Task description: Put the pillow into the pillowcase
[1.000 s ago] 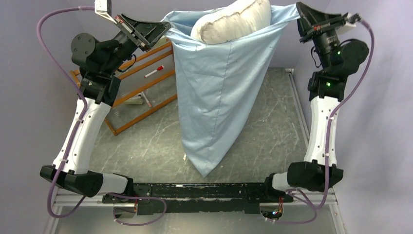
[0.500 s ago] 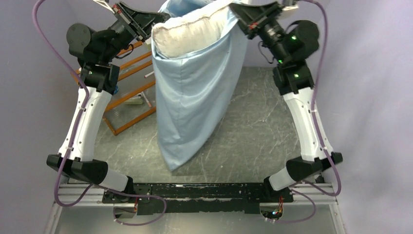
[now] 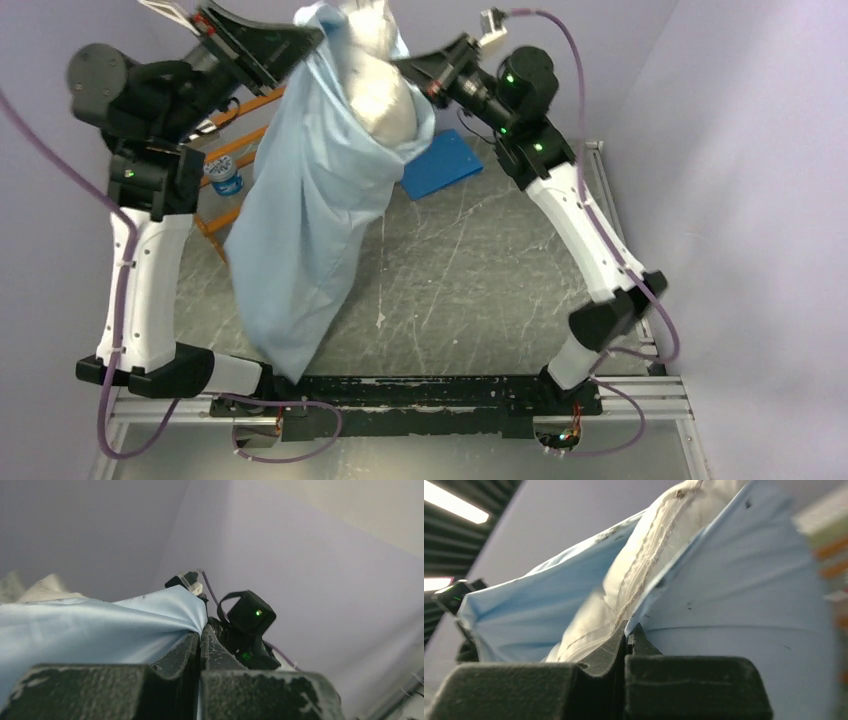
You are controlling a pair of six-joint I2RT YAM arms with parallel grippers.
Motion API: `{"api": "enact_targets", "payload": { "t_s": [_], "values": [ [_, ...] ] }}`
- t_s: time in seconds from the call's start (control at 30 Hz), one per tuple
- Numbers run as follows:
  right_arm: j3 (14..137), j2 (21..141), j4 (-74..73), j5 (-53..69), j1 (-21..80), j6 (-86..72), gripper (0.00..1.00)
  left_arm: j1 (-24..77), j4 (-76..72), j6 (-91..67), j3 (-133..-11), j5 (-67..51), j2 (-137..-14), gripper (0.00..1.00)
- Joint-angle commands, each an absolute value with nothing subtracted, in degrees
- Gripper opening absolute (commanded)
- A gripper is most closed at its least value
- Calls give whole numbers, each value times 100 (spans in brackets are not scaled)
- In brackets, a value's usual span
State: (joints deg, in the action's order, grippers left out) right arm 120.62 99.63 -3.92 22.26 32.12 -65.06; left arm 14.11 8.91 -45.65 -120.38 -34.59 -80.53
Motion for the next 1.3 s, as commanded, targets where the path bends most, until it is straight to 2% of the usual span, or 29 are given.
{"api": "enact_targets", "payload": {
  "t_s": [0.0,0.1,0.23,0.27,0.43,0.5,0.6,0.63,0.77,0.9,1.0,1.27],
  "values": [
    [10020,8583,101,2209,2644,-6089,0,1794,-784,-5201,-10640,-4130,-8103,5],
    [8418,7952,99,2030,2298,-5648,0,2537,-684,-4607,-9896,-3866,-8078,5],
    [7148,7528,26,1742,1843,-5102,0,3399,-492,-4122,-9421,-3815,-8479,5],
    [6915,7435,-44,1661,1732,-4970,0,3557,-450,-4039,-9340,-3841,-8576,8],
    [6418,7344,-600,1152,1372,-4107,0,3726,-122,-3629,-9113,-3819,-8888,41],
    [6281,7402,-728,807,1294,-3917,0,3727,221,-3379,-9082,-3719,-8914,48],
    [6123,7521,-839,600,1128,-3788,0,3722,941,-2798,-8988,-3260,-8823,52],
    [6131,7582,-927,572,1075,-3750,6,3726,1171,-2661,-8930,-3016,-8771,55],
    [6373,7624,-1534,317,968,-3667,48,3727,2013,-2236,-8564,-2105,-8466,59],
    [6710,7491,-2026,-242,824,-3722,76,3726,2404,-2087,-7811,-1412,-7909,59],
    [6871,7470,-1942,24,592,-3541,98,3727,2287,-2110,-6984,-1066,-7295,60],
    [7096,8254,-1807,2283,102,-3059,100,3719,2856,-2197,-5806,-52,-6295,61]
  ]
}}
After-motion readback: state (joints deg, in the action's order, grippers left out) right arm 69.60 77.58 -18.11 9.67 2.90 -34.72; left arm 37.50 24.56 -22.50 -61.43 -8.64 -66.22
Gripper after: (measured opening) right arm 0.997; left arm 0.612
